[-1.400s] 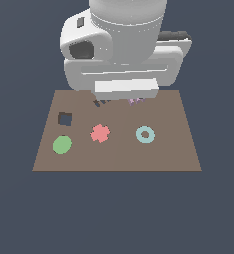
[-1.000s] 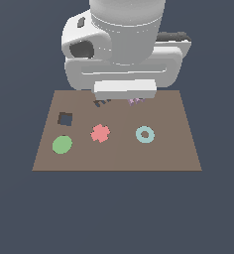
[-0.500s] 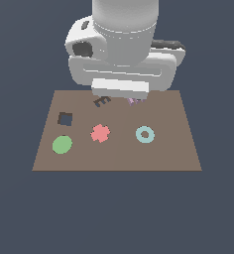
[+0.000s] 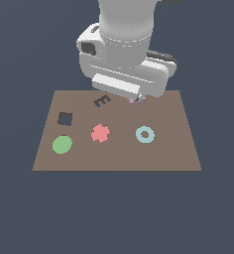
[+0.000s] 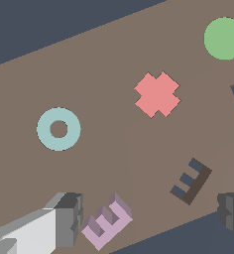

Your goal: Insert a designated object into the corresponding slot on a board.

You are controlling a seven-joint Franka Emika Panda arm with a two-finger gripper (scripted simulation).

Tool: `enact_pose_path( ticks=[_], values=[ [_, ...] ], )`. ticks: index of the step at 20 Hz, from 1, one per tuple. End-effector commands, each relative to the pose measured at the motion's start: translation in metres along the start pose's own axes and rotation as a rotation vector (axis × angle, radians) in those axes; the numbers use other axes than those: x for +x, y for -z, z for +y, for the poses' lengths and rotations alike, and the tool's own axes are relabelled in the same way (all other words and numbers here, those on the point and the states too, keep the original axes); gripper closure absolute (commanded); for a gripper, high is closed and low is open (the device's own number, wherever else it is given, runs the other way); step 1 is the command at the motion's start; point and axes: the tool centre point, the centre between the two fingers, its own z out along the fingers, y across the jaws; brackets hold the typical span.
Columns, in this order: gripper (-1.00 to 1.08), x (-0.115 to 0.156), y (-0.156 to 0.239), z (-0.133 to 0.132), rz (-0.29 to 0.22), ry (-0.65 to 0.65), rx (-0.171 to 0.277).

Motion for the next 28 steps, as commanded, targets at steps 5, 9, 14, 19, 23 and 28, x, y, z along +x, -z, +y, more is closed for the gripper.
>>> enact_pose_path(
  ticks=[5, 9, 14, 19, 23, 28],
  values=[
    [-0.92, -0.023, -0.022, -0.001, -0.001, -0.230, 0.001],
    [-0.92, -0.037, -0.035, -0.004, -0.001, -0.370, 0.001],
    [-0.92, -0.052, -0.050, -0.011, -0.002, -0.526, 0.002],
    [-0.92, -0.062, -0.062, -0.018, -0.002, -0.650, 0.003],
    [-0.92, -0.069, -0.069, -0.023, -0.002, -0.728, 0.003],
    [-0.92, -0.073, -0.076, -0.029, -0.003, -0.799, 0.004]
  ],
)
